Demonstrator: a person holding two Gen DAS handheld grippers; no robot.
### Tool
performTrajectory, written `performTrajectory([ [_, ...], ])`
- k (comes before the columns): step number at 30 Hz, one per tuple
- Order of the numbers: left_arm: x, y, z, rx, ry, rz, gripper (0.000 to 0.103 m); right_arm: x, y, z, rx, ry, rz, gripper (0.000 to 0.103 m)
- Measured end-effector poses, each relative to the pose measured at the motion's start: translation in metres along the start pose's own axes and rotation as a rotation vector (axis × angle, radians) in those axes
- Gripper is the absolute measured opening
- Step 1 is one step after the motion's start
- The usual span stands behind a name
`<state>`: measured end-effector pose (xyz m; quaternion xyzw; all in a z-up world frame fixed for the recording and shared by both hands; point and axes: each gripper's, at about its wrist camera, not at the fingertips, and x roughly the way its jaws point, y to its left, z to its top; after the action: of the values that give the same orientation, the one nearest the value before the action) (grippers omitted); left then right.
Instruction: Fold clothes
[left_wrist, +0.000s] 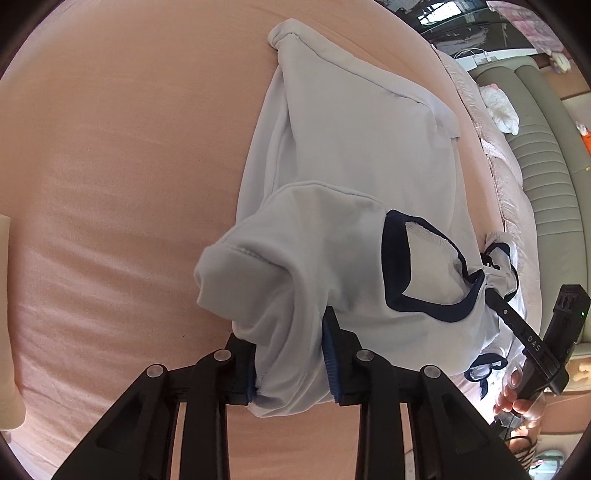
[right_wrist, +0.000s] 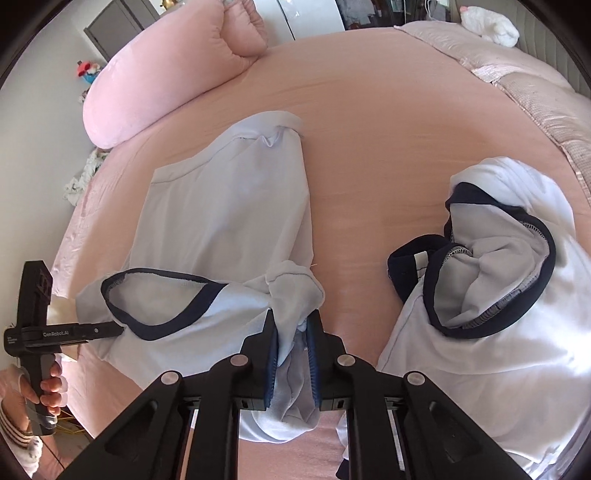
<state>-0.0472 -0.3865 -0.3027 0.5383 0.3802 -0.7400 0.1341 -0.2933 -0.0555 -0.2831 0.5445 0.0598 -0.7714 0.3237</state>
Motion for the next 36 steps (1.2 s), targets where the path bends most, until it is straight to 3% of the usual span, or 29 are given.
performTrajectory([
  [6, 0.001, 0.023, 0.002, -0.049, -0.002, -0.084, 0.028, 0.026, -0.006, -0.008, 0.048, 0.016, -0.031, 0.012],
  [11, -0.001, 0.036, 0.006, -0.091, 0.021, -0.15, 0.031, 0.021, -0.003, -0.006, 0.035, 0.017, -0.036, 0.015],
  [13, -0.008, 0.043, 0.011, -0.151, 0.044, -0.164, 0.035, 0.014, -0.004, -0.005, 0.058, 0.033, -0.046, 0.029],
  [15, -0.013, 0.035, 0.0, -0.212, 0.041, -0.183, 0.049, 0.002, -0.008, -0.006, 0.097, 0.025, -0.034, 0.05],
  [18, -0.034, 0.043, -0.008, -0.27, -0.004, -0.198, 0.066, -0.025, -0.013, -0.01, 0.163, -0.022, 0.01, 0.063],
  [24, -0.083, 0.072, -0.043, -0.297, -0.125, -0.272, 0.07, -0.072, -0.007, -0.024, 0.221, -0.089, 0.043, 0.065],
  [28, -0.07, 0.03, -0.035, -0.258, -0.165, -0.311, 0.075, -0.084, -0.001, -0.039, 0.273, -0.109, 0.083, 0.07],
  [31, -0.051, -0.006, -0.031, -0.189, -0.171, -0.284, 0.076, -0.085, 0.001, -0.049, 0.327, -0.115, 0.118, 0.07],
  [36, -0.056, -0.022, -0.054, -0.093, -0.174, -0.246, 0.076, -0.085, 0.009, -0.054, 0.384, -0.106, 0.172, 0.07],
])
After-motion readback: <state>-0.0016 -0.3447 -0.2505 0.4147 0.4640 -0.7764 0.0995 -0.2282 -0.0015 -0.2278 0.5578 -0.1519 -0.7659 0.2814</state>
